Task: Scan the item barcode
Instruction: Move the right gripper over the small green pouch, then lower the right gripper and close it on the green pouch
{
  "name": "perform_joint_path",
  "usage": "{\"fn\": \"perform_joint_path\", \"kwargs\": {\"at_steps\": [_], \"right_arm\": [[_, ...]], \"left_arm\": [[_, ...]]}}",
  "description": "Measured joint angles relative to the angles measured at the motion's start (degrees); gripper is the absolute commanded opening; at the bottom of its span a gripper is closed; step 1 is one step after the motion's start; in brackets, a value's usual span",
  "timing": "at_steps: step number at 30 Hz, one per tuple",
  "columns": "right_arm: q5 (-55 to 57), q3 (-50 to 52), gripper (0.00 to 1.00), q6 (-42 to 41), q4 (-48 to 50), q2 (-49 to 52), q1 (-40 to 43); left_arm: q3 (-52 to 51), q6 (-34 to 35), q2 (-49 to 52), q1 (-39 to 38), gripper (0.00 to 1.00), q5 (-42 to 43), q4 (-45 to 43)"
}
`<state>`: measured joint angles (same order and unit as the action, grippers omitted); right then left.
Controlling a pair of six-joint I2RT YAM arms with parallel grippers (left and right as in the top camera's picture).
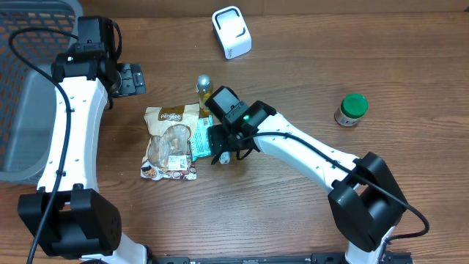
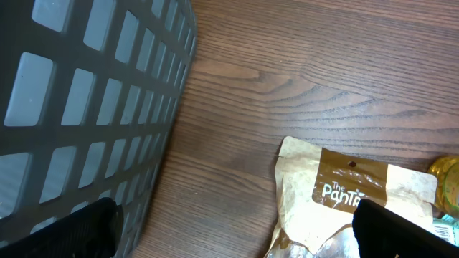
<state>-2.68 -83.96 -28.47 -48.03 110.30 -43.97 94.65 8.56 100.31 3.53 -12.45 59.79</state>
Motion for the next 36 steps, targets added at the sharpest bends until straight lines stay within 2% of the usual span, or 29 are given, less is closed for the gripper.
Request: {"fn": "perform_joint_path", "kwargs": {"at_steps": [4,5,7,8,15,36], "right_arm": [[0.42,0.0,1.0,0.0,0.66,0.0,-0.04],[0.59,0.0,0.98,-0.02,0.63,0.0,-0.04],[0.63,0.0,0.87,0.02,0.66,0.0,-0.04],[0.66,0.0,0.77,0.28,0.68,0.0,-0.04],[3.1,0.0,0.64,-0.09,0.83,0.0,-0.07],[3.52,0.0,0.59,-1.2,1.51,3.5,-0.76]], "left_arm": [[0.0,-0.02,0.0,0.0,0.99,0.0,0.0],[0.0,0.0,0.0,0.0,1.0,0.0,0.0],[0.0,-0.02,0.0,0.0,1.0,0.0,0.0],[0.0,0.0,0.0,0.0,1.0,0.0,0.0],[0.0,0.0,0.02,0.0,0.99,0.0,0.0],[0.0,0.0,0.0,0.0,0.99,0.0,0.0]]}}
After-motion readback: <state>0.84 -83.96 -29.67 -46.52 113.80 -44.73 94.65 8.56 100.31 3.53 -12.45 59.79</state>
